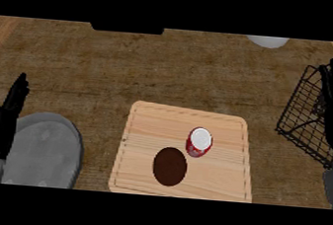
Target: Pick the can from the cutting board and place it in the tiered basket
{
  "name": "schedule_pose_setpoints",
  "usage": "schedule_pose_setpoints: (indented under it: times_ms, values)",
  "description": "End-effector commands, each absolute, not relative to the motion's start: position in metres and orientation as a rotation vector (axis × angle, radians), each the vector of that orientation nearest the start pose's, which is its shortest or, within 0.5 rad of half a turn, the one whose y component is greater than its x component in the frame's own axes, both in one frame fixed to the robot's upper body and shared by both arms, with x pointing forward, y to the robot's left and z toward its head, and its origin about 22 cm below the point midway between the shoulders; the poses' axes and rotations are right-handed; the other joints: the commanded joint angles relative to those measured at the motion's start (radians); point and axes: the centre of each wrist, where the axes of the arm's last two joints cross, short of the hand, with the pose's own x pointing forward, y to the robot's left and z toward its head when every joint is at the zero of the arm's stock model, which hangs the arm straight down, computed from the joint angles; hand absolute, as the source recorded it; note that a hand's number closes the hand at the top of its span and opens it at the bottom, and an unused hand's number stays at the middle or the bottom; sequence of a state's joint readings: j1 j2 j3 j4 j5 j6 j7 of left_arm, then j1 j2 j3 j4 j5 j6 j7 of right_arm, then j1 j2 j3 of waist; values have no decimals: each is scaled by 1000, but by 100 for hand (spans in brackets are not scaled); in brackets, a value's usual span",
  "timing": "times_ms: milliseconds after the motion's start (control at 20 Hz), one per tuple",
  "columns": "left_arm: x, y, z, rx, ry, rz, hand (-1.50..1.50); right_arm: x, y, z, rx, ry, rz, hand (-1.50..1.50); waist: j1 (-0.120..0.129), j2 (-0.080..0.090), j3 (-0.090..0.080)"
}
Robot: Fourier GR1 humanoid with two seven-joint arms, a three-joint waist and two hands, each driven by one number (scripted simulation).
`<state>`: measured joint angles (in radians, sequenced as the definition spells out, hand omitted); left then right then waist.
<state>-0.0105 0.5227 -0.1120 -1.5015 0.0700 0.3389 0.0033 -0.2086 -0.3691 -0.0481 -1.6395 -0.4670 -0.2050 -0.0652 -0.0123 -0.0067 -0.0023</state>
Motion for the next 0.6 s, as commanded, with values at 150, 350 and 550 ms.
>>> schedule_pose_setpoints:
  times_ms: [150, 350, 550]
  values:
    - [239, 328, 10, 421, -1388, -126, 0, 266, -239, 31, 465, -1648, -337, 150, 52, 35, 11]
    - [220, 326, -15, 316, -1247, -86, 0, 255, -199, 24, 755, -1732, -572, 150, 44, 19, 13]
    - [219, 344, -17, 285, -1214, -57, 0, 217, -204, -31, 204, -1690, -220, -150, 20, 10, -1]
